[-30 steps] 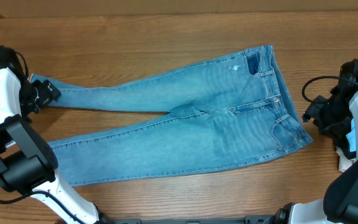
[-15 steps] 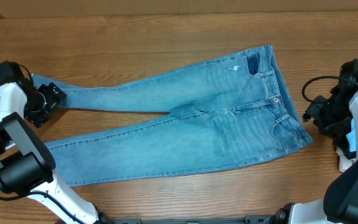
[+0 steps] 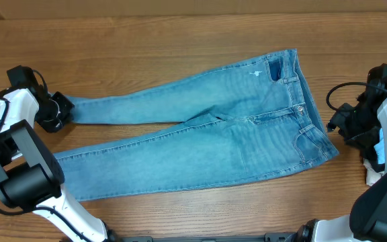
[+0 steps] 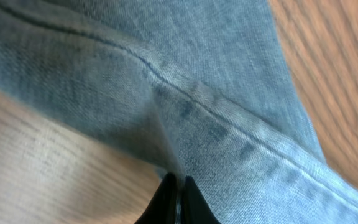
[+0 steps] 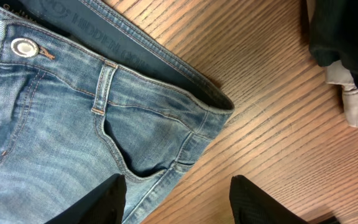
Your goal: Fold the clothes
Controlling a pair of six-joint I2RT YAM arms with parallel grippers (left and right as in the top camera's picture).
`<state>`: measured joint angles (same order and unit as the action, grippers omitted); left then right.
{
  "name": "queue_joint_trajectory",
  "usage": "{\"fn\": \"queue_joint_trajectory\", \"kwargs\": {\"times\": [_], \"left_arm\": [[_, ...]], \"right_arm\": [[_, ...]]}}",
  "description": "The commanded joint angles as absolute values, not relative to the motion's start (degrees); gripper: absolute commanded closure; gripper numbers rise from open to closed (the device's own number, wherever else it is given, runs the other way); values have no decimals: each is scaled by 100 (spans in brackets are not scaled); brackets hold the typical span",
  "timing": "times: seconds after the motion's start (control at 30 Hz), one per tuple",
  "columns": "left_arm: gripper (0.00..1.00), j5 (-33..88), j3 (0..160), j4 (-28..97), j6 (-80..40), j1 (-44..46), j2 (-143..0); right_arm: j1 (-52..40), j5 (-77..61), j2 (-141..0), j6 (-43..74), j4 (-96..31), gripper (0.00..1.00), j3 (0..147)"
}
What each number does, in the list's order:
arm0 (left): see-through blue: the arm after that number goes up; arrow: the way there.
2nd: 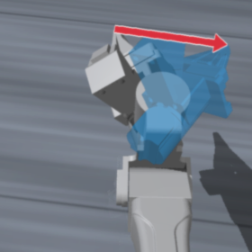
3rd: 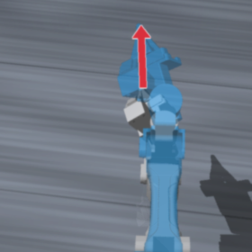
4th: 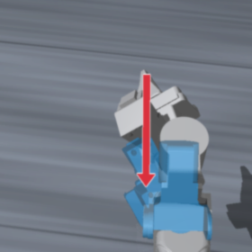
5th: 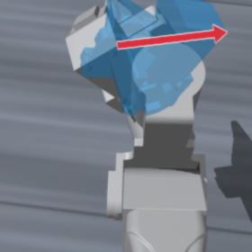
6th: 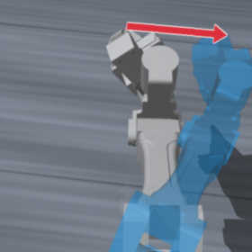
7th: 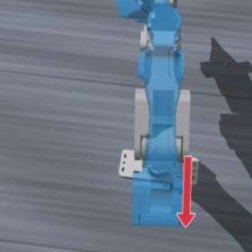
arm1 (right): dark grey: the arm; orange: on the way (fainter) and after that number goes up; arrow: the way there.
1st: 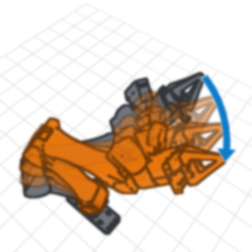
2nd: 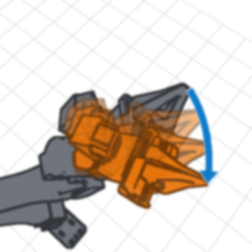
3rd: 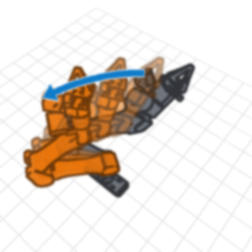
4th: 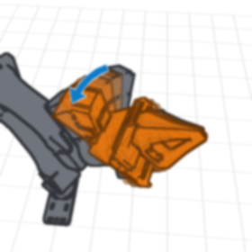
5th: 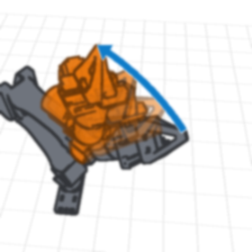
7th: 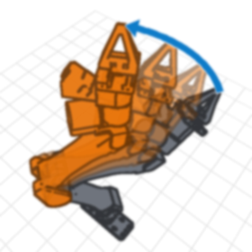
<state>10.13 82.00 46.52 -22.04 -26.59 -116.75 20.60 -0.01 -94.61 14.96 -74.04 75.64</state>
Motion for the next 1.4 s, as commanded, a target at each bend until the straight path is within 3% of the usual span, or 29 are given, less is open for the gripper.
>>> {"fn": "queue_joint_trajectory", "kwargs": {"times": [0.0, 0.13, 0.27, 0.5, 0.57, 0.63, 0.77, 0.97, 1.03, 1.07, 1.33, 1.37], "left_arm": [[96, 1229, 8346, 5826, -2058, -2620, -10224], [96, 733, 8348, 7474, -2058, -2536, -8908], [96, 318, 8346, 8285, -2058, -2534, -8882], [93, -445, 8340, 5870, -2102, -2536, -10294], [21, -395, 8342, 5024, -2093, -2536, -11021], [0, 233, 8344, 4799, -2012, -2543, -11450], [0, 117, 8344, 5594, -2010, -2547, -11563], [0, -266, 8342, 6665, -2080, -2547, -10429], [2, -530, 8322, 6541, -2126, -2547, -10385], [10, -537, 8154, 6333, -2123, -2547, -10481], [11, 303, 7467, 5137, -2145, -2541, -11397], [19, 325, 7467, 4908, -2143, -2541, -11507]], "right_arm": [[2080, -10, -9397, 1476, -7358, 42, 7649], [2080, -12, -9397, 1476, -7360, 42, 7649], [2080, -14, -9397, 1476, -7358, 42, 7649], [2080, -14, -9397, 1476, -7422, 42, 7649], [2080, -16, -9397, 1479, -7441, 42, 7649], [2080, -14, -9397, 1476, -7481, 42, 7649], [2080, -14, -9397, 1476, -7461, 42, 7649], [2080, -14, -9397, 1476, -7415, 42, 7649], [2080, -16, -9397, 1479, -7404, 42, 7649], [2080, -16, -9397, 1476, -7411, 42, 7649], [2080, -12, -9397, 1476, -7417, 42, 7649], [2080, -14, -9397, 1476, -7415, 42, 7649]]}}
